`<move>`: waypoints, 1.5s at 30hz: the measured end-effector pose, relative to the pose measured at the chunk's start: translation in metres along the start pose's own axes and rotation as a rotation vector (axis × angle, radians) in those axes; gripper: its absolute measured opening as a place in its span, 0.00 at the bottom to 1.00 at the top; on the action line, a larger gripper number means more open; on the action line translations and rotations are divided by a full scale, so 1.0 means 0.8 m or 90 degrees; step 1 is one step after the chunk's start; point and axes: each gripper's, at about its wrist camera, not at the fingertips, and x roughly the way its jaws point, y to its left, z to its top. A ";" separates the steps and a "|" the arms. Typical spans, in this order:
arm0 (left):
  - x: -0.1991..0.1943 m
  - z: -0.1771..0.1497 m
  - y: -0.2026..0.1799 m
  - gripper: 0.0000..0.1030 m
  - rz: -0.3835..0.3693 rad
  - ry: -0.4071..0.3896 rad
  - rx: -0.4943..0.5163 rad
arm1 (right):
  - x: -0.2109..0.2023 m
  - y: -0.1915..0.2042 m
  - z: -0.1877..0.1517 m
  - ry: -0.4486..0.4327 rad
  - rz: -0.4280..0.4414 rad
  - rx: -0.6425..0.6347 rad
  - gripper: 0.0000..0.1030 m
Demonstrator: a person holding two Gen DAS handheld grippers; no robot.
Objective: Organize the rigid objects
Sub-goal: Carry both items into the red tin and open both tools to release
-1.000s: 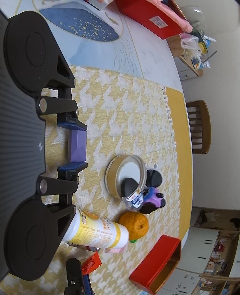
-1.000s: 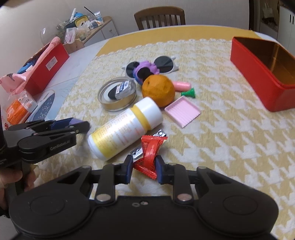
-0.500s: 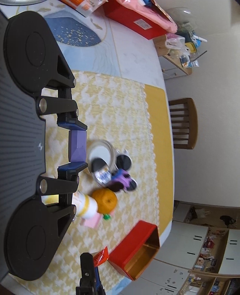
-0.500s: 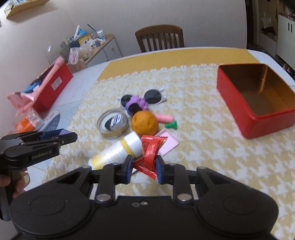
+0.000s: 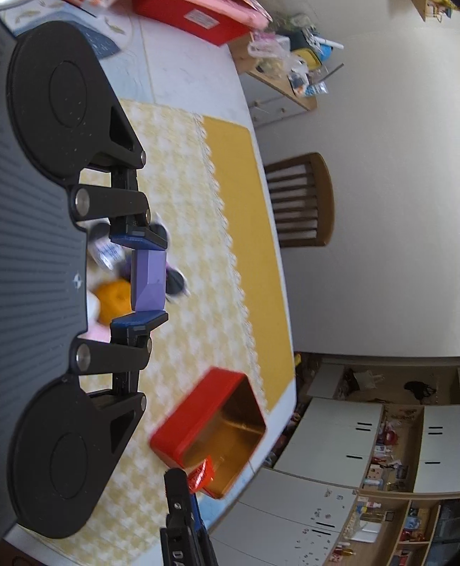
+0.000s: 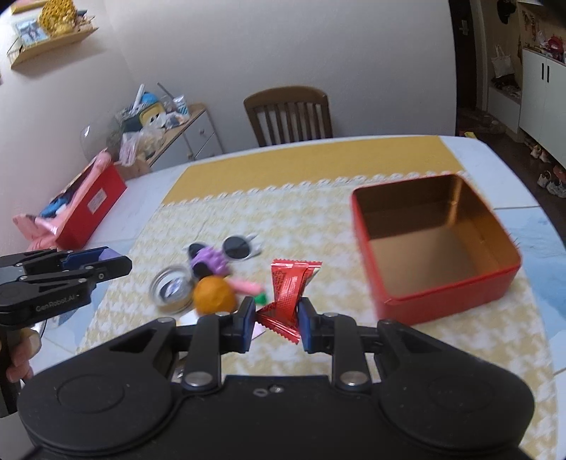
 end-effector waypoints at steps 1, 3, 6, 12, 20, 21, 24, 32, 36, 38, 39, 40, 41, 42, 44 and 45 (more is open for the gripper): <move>0.004 0.007 -0.008 0.34 -0.002 -0.002 0.001 | -0.002 -0.008 0.004 -0.003 0.000 -0.001 0.24; 0.012 0.022 -0.026 0.34 -0.010 -0.006 0.002 | -0.006 -0.025 0.012 -0.007 -0.001 -0.007 0.24; 0.030 0.039 -0.055 0.34 -0.012 -0.008 0.007 | -0.008 -0.051 0.023 -0.011 -0.004 -0.015 0.24; 0.069 0.070 -0.115 0.34 -0.029 0.000 0.016 | -0.005 -0.103 0.041 0.000 -0.005 -0.024 0.24; 0.129 0.099 -0.183 0.34 -0.068 0.035 0.002 | 0.013 -0.168 0.054 0.030 -0.006 -0.048 0.24; 0.137 0.102 -0.190 0.34 -0.072 0.038 0.000 | 0.014 -0.175 0.055 0.032 -0.010 -0.049 0.24; 0.158 0.109 -0.216 0.34 -0.078 0.049 0.016 | 0.023 -0.194 0.056 0.041 -0.009 -0.058 0.24; 0.229 0.124 -0.259 0.34 -0.080 0.076 0.031 | 0.060 -0.212 0.062 0.076 0.000 -0.093 0.24; 0.266 0.123 -0.262 0.34 -0.072 0.106 0.019 | 0.079 -0.223 0.064 0.094 -0.001 -0.083 0.24; 0.280 0.123 -0.263 0.34 -0.079 0.119 0.006 | 0.088 -0.224 0.065 0.103 -0.006 -0.093 0.24; 0.288 0.124 -0.265 0.34 -0.075 0.123 0.007 | 0.093 -0.224 0.066 0.113 -0.007 -0.097 0.24; 0.295 0.124 -0.266 0.34 -0.069 0.127 0.007 | 0.098 -0.225 0.067 0.121 -0.009 -0.098 0.24; 0.302 0.125 -0.268 0.34 -0.066 0.132 0.007 | 0.102 -0.227 0.068 0.127 -0.010 -0.097 0.24; 0.308 0.126 -0.268 0.34 -0.066 0.138 0.004 | 0.106 -0.229 0.069 0.133 -0.007 -0.095 0.24; 0.319 0.126 -0.269 0.34 -0.065 0.150 -0.001 | 0.113 -0.230 0.071 0.147 -0.003 -0.092 0.24; 0.324 0.125 -0.270 0.34 -0.067 0.155 -0.002 | 0.116 -0.229 0.071 0.154 -0.002 -0.097 0.24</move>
